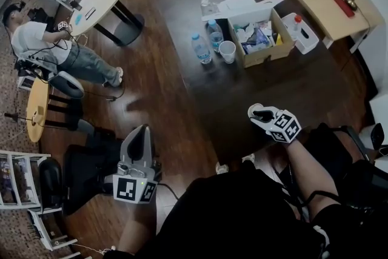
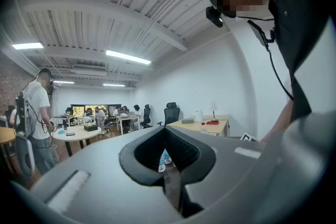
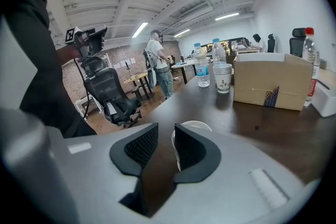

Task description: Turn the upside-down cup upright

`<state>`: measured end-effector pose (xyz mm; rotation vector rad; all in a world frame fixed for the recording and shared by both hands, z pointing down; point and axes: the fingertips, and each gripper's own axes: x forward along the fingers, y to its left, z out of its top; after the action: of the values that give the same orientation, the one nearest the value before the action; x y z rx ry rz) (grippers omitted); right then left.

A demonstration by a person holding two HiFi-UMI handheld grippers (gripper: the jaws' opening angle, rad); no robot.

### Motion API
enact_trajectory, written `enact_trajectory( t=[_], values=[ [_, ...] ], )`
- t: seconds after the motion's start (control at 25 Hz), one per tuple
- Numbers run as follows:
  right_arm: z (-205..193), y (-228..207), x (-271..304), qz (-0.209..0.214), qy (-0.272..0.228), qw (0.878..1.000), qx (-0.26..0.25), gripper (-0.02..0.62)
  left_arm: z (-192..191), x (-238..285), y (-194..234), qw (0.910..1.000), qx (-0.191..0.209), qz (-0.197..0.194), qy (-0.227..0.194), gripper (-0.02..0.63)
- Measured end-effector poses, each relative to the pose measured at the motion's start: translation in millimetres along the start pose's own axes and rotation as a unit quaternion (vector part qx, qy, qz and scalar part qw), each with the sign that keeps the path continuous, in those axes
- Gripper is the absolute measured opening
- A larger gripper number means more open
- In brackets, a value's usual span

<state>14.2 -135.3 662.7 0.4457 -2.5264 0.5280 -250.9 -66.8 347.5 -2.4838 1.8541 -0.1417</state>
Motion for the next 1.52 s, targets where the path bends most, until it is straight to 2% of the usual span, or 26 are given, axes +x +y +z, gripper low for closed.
enact_trajectory(
  t=[0.04, 0.16, 0.28, 0.4, 0.48, 0.64, 0.8, 0.88, 1.08, 1.32, 1.52],
  values=[
    [3, 2, -1, 0.002, -0.008, 1.0, -0.003, 0.114, 1, 0, 0, 1.0, 0.0, 0.001, -0.001, 0.0],
    [20, 2, -12, -0.007, -0.051, 0.999, -0.016, 0.114, 1, -3, 4, 1.0, 0.0, 0.004, -0.002, 0.0],
    [34, -14, -28, -0.049, -0.091, 0.995, -0.019, 0.114, 1, -3, 4, 1.0, 0.001, 0.005, -0.001, 0.0],
    [30, -41, -37, -0.106, -0.085, 0.991, 0.0, 0.114, 1, -3, 1, 1.0, 0.002, 0.004, 0.0, 0.0],
    [20, -52, -35, -0.121, -0.062, 0.991, 0.016, 0.114, 1, -3, 1, 1.0, 0.004, 0.005, -0.001, 0.0],
    [5, -58, -27, -0.112, -0.041, 0.992, 0.047, 0.112, 2, -3, 1, 1.0, 0.006, 0.008, 0.001, 0.0],
    [-20, -62, -29, -0.098, -0.052, 0.985, 0.13, 0.093, -6, -5, -4, 0.9999, 0.001, 0.008, 0.012, 0.0],
    [-23, -66, -27, -0.095, -0.064, 0.982, 0.149, 0.072, -8, -6, -2, 0.9999, 0.003, 0.012, 0.011, 0.0],
    [-13, -72, -20, -0.104, -0.061, 0.985, 0.123, 0.025, -5, -7, 3, 0.9998, 0.009, 0.018, 0.001, 0.0],
    [-7, -73, -28, -0.12, -0.056, 0.987, 0.093, 0.021, -3, -11, 5, 0.9998, 0.007, 0.019, -0.005, 0.0],
    [11, -80, -38, -0.159, -0.042, 0.986, 0.023, 0.017, 1, -14, 8, 0.9997, 0.009, 0.023, -0.004, 0.0]
  ],
)
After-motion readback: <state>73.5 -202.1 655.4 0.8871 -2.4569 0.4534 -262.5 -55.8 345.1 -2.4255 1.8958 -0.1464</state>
